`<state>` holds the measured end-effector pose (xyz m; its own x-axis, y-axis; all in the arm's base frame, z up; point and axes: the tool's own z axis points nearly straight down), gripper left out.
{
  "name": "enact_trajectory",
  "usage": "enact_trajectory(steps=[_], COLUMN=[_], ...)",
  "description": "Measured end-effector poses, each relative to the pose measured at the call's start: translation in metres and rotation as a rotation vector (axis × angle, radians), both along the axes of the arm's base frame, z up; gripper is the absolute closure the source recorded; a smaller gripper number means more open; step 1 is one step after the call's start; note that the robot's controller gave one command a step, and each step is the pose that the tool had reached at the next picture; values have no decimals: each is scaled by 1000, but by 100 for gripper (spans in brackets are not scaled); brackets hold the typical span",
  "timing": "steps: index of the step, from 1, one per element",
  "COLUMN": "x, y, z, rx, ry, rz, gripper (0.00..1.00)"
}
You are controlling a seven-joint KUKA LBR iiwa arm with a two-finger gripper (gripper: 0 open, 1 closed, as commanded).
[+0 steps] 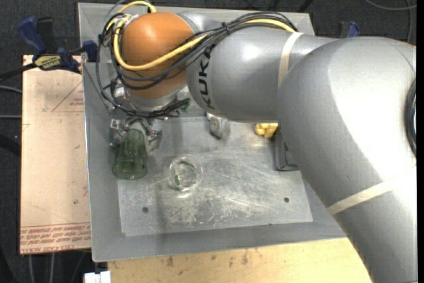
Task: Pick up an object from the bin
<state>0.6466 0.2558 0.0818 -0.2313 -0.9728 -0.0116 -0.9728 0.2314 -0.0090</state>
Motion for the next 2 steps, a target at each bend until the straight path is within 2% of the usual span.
enact_trajectory(steps=[1,2], x=[0,2], y=[0,1], z=[0,28], rx=[0,-3], ry=[0,5], rz=[0,-4], gripper=[100,100])
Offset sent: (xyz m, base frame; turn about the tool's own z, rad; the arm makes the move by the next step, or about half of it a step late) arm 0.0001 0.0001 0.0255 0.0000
